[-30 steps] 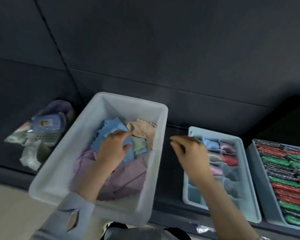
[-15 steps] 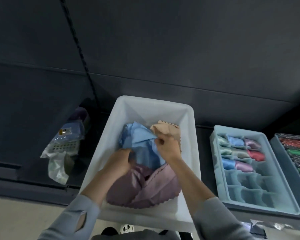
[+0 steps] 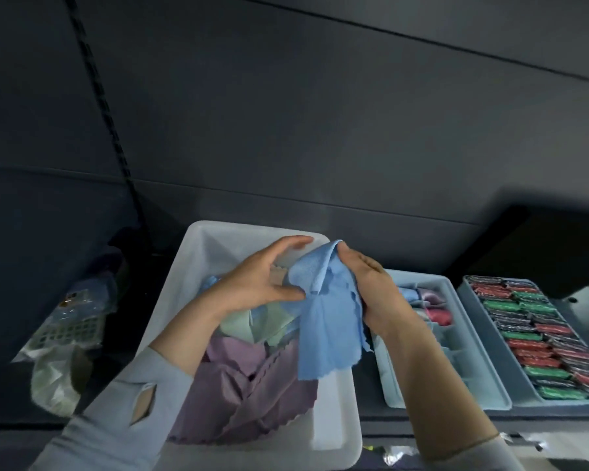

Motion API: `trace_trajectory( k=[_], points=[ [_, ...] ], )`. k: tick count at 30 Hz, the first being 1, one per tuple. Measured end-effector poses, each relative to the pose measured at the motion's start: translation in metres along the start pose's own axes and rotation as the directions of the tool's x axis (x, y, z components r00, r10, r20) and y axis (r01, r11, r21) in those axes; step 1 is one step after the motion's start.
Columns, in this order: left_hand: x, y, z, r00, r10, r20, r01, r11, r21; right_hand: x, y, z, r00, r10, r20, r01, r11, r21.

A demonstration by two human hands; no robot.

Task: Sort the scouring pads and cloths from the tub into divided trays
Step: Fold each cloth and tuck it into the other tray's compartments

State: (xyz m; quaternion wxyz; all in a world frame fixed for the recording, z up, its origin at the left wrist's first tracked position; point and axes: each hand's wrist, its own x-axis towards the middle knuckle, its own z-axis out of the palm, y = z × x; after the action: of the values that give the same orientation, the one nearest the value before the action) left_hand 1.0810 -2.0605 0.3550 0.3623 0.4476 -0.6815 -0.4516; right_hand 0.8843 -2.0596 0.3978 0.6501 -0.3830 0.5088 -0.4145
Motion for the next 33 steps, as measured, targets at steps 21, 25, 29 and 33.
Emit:
trace_trajectory(
  k=[21, 25, 29, 33],
  points=[
    [-0.015, 0.061, -0.005, 0.999, -0.034, -0.010, 0.034, 0.999, -0.005, -0.004, -0.020, -0.006, 0.918, -0.389, 0.076, 0.394, 0.879, -0.269],
    [-0.012, 0.058, -0.002, 0.981, -0.043, -0.187, 0.039, 0.999, -0.029, -0.003, -0.016, -0.006, 0.803, -0.593, -0.061, 0.516, 0.742, -0.429],
    [-0.011, 0.057, 0.003, 0.980, -0.048, -0.193, 0.035, 0.997, -0.068, -0.015, -0.010, 0.003, 0.871, -0.486, 0.077, 0.474, 0.788, -0.392],
    [-0.012, 0.059, 0.005, 0.985, -0.036, -0.168, 0.020, 0.995, -0.096, -0.018, -0.009, 0.002, 0.897, -0.394, 0.202, 0.440, 0.847, -0.300]
  ],
)
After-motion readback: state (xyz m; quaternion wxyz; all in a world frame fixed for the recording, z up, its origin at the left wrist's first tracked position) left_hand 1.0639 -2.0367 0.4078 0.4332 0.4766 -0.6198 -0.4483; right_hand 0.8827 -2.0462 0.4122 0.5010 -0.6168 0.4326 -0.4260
